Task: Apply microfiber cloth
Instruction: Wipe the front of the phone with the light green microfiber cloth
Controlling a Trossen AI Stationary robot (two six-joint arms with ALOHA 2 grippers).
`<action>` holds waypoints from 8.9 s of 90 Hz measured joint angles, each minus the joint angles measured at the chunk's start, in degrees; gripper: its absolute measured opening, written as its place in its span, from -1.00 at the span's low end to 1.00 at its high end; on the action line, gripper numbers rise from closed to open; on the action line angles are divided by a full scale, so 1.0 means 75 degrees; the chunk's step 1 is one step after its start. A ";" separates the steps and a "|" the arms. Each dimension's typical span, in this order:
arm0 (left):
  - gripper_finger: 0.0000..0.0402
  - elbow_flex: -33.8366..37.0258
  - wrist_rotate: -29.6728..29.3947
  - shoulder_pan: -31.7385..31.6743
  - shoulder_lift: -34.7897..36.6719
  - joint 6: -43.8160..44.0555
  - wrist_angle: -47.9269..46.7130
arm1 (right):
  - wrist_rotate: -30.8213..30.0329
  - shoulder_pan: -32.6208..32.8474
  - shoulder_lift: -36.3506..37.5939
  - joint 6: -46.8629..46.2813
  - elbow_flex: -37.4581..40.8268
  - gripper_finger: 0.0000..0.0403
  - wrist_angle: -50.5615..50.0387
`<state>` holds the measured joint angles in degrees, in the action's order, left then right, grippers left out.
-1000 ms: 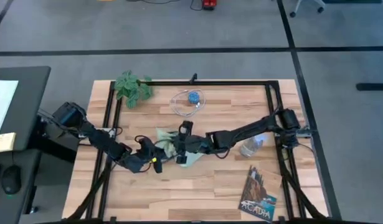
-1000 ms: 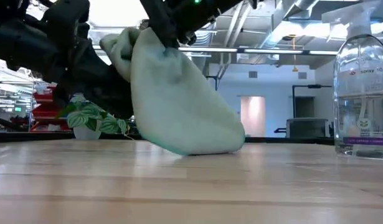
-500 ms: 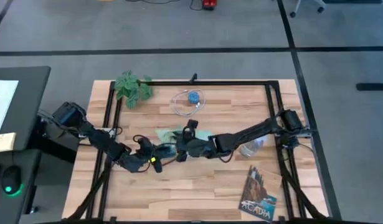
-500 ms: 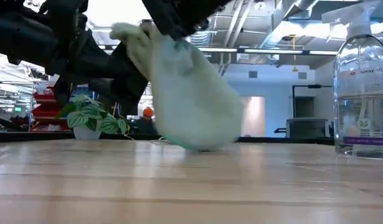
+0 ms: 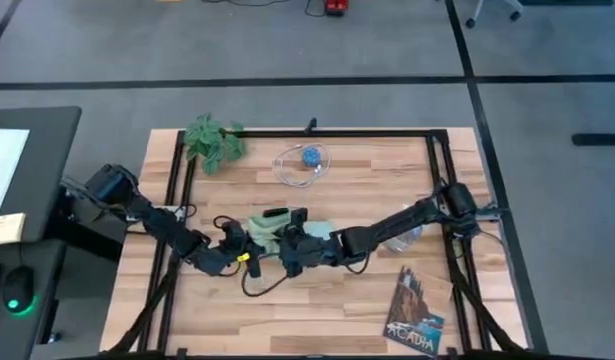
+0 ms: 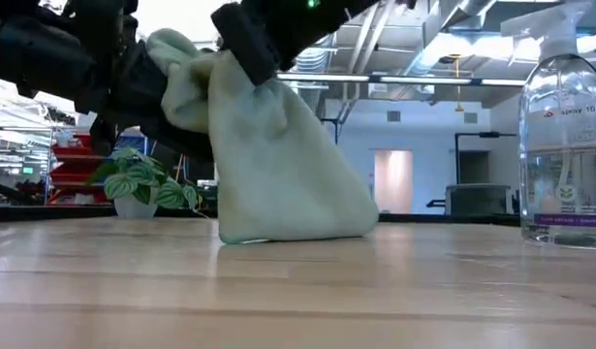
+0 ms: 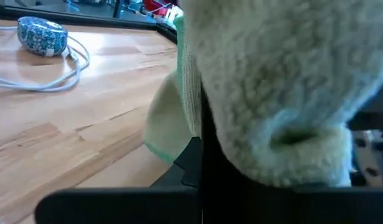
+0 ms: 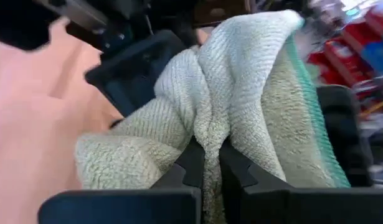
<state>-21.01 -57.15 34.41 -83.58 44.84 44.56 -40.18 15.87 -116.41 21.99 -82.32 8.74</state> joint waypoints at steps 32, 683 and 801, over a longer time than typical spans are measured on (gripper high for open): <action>-0.99 -0.0001 -0.0004 0.0017 0.0010 -0.0028 -0.0009 | -0.0990 0.0033 0.0211 0.0670 0.0006 -1.00 0.0922; -0.96 -0.1408 -0.1671 0.0204 0.0776 -0.2755 -0.0965 | 0.0739 0.1515 0.0602 -0.2211 0.1649 -1.00 -0.2069; -0.96 -0.1394 -0.1200 0.0915 0.0764 -0.4806 0.0323 | 0.5630 -0.0704 0.2306 -0.3398 0.2191 0.32 -0.1816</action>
<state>-31.46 -66.15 41.28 -77.84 8.80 46.98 2.05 10.59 -99.12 -3.50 -65.89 -4.87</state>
